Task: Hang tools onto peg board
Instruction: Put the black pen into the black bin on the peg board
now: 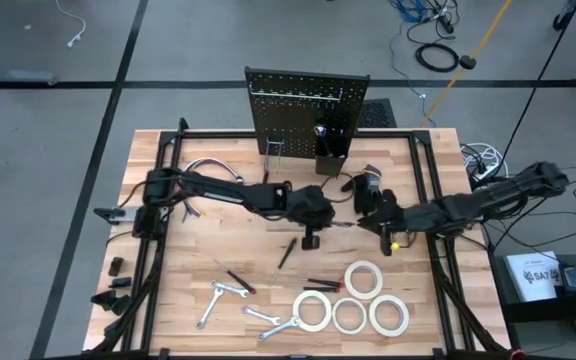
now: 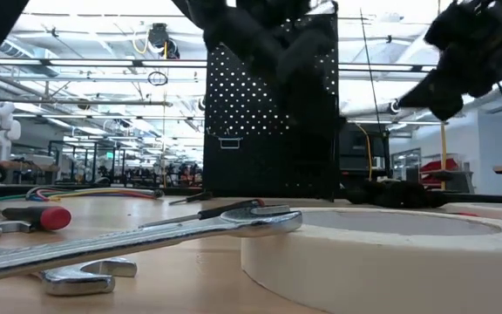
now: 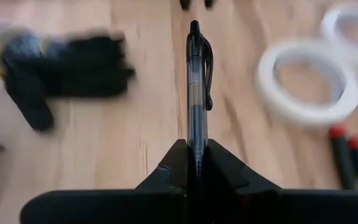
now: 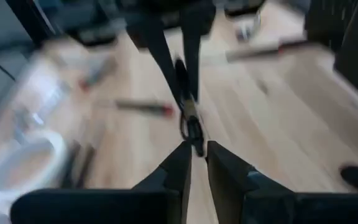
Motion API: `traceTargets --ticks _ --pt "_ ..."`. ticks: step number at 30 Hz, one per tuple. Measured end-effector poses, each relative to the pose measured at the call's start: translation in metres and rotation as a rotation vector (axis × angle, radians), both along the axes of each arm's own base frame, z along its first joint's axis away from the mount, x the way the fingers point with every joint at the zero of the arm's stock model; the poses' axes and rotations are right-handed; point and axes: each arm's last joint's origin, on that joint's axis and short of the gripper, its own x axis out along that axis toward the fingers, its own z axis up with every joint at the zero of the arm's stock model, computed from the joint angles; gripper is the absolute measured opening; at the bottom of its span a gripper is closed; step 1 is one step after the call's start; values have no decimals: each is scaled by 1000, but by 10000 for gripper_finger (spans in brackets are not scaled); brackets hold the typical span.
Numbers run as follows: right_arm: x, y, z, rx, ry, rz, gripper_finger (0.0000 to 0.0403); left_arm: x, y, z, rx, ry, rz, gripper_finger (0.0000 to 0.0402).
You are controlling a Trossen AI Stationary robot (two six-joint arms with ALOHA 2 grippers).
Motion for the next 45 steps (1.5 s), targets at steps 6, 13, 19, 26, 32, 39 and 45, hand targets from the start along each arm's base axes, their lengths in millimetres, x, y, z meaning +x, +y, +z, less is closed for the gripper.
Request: traceTargets --ticks 6,13,19,26,32,39,45 --pt "-22 -2 -16 72 -255 0 53 -19 0 7 -83 -257 58 22" --pt "-24 -7 -13 118 -441 -119 29 -25 -10 8 -210 -573 80 22" --pt "-21 -11 -7 140 -515 -289 4 -23 -34 4 -121 -620 271 22" --pt "-13 -10 -10 177 -522 -372 1 -24 -45 4 -71 -631 330 22" --pt "3 -4 -1 171 -529 -367 1 -24 -44 4 -65 -632 348 22" --pt "36 4 23 92 -495 -417 0 -24 -41 4 -52 -631 379 22" --pt "60 11 38 38 -477 -431 0 -25 -40 2 -57 -610 416 22"
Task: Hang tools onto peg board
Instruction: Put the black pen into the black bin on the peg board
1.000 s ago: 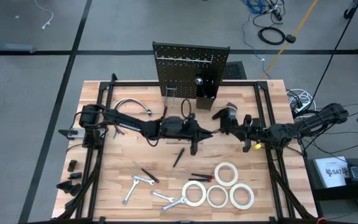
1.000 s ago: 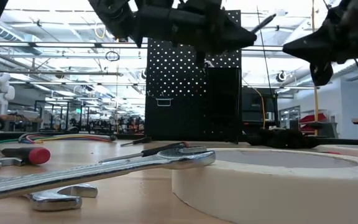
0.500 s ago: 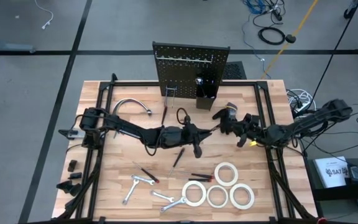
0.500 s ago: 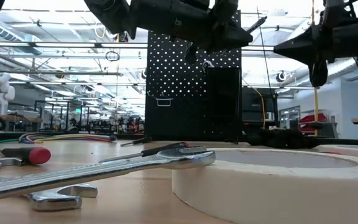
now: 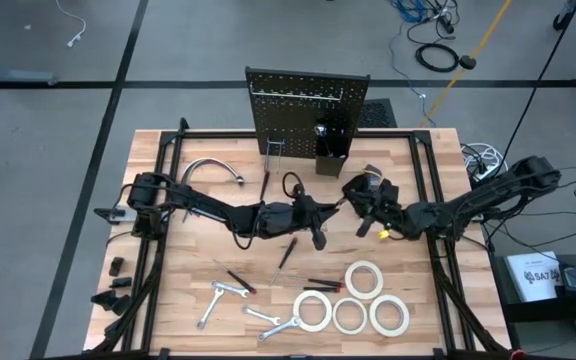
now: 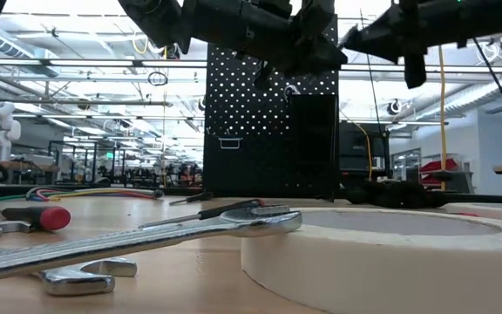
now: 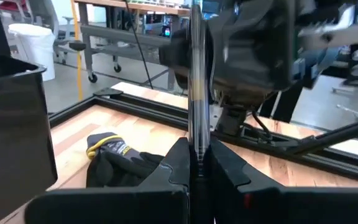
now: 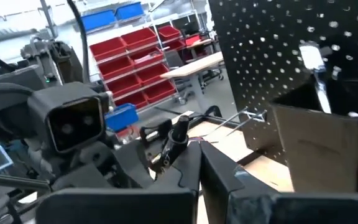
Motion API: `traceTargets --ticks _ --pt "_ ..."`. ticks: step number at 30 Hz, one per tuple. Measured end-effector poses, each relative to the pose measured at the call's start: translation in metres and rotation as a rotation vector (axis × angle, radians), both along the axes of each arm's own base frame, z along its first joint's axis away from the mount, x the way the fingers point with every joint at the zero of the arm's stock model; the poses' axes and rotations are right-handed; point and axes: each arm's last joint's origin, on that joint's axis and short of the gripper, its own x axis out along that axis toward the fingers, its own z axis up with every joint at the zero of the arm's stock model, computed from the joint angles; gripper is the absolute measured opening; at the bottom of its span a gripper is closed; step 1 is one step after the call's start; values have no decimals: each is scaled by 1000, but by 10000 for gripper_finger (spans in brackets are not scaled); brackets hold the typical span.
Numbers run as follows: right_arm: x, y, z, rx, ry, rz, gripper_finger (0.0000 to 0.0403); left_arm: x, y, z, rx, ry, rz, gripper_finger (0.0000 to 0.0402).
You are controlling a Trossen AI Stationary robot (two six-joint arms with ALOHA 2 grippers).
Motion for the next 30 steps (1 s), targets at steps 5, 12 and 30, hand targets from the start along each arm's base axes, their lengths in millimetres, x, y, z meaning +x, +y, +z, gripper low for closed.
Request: traceTargets --ticks 5,12,30 --pt "12 5 2 -30 25 44 0 0 -2 -3 2 30 -19 40" --pt "13 5 2 -73 83 54 0 0 -2 -3 8 29 -36 22" --pt "-30 -10 -5 -66 360 -110 0 -7 69 41 100 -253 242 21"
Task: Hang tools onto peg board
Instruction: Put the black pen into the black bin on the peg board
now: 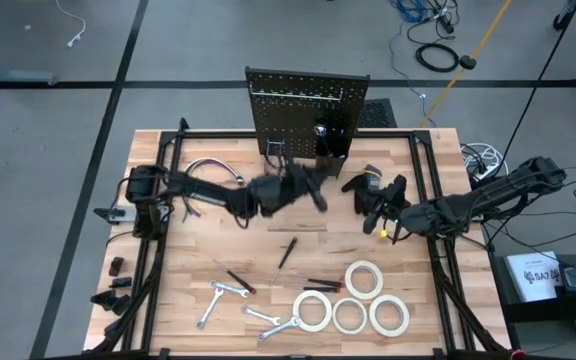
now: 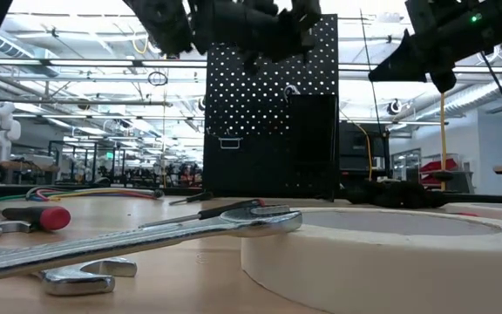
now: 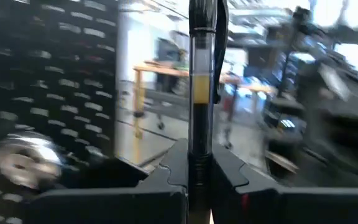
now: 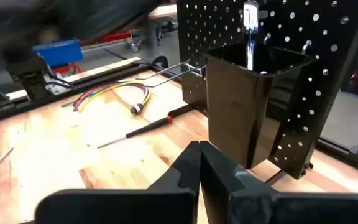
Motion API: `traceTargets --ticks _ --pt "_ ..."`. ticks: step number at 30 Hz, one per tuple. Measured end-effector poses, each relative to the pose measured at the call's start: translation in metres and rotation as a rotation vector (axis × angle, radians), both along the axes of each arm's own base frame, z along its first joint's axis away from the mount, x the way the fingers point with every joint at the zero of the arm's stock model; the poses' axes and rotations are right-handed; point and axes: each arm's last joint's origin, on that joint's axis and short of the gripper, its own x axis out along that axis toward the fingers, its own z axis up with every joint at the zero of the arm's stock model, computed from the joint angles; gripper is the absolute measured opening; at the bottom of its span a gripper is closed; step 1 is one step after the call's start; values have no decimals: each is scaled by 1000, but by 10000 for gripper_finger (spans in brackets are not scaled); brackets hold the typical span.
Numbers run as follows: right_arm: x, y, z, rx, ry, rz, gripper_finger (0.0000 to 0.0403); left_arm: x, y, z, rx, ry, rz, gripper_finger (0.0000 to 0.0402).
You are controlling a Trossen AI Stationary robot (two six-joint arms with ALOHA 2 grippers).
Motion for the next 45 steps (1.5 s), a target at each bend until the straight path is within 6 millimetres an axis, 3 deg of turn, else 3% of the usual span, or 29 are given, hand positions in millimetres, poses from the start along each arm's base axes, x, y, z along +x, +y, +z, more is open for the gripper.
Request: traceTargets --ticks 4,8,22,42,45 --pt "0 0 1 -22 9 5 0 -2 33 8 -11 -52 45 21" --pt "1 0 2 -35 10 8 0 0 47 20 0 -94 -1 21" --pt "1 0 3 -48 10 13 0 34 53 -9 63 -3 76 21" --pt "1 0 3 -52 17 17 0 34 60 -16 73 83 153 22" --pt "1 0 3 -49 14 16 0 33 62 -16 73 83 156 45"
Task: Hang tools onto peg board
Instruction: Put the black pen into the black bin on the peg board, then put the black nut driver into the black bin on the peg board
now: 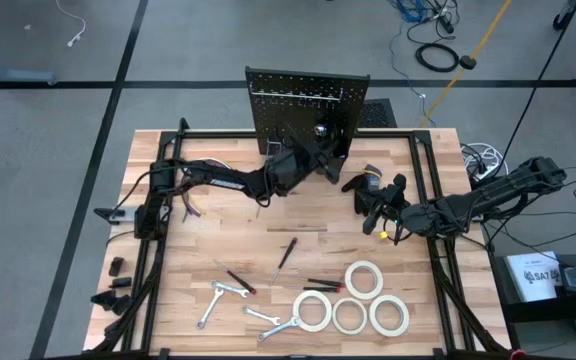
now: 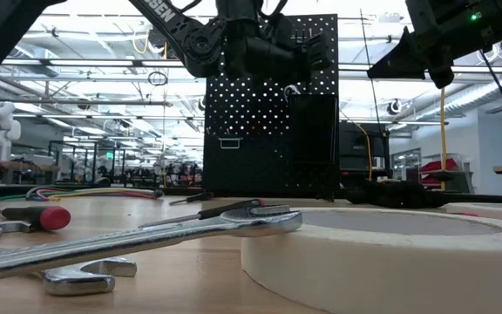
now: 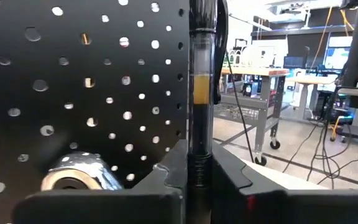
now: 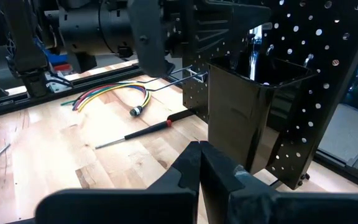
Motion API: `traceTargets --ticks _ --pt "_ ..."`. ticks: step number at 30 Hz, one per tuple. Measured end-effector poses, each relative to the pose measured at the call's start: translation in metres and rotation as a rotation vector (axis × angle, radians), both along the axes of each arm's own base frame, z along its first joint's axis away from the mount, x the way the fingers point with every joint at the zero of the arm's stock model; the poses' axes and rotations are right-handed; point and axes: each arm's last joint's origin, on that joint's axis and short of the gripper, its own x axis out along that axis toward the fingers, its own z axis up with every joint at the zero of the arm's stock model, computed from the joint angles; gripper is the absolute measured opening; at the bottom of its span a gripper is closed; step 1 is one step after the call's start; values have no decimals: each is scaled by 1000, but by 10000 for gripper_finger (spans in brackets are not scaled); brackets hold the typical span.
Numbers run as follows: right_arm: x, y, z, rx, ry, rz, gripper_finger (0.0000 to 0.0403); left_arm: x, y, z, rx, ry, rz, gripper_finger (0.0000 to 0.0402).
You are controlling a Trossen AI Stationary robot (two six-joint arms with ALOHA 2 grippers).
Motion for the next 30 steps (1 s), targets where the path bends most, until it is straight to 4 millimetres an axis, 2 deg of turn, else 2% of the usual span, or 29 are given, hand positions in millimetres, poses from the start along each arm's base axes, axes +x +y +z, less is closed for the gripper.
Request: traceTargets --ticks 9,13,16,23,27,30 --pt "1 1 0 16 -5 28 0 0 0 0 1 0 -1 138" --pt "1 1 0 22 -2 46 0 0 -1 1 -2 -1 11 155" --pt "1 1 0 23 -2 49 0 -2 -8 10 0 2 2 157" --pt "1 1 0 25 0 58 0 -11 -43 40 106 133 -62 158" --pt "2 3 0 15 21 105 0 -24 -74 49 80 317 -161 159" --pt "2 4 -1 -11 51 162 0 -38 -101 48 36 502 -291 159"
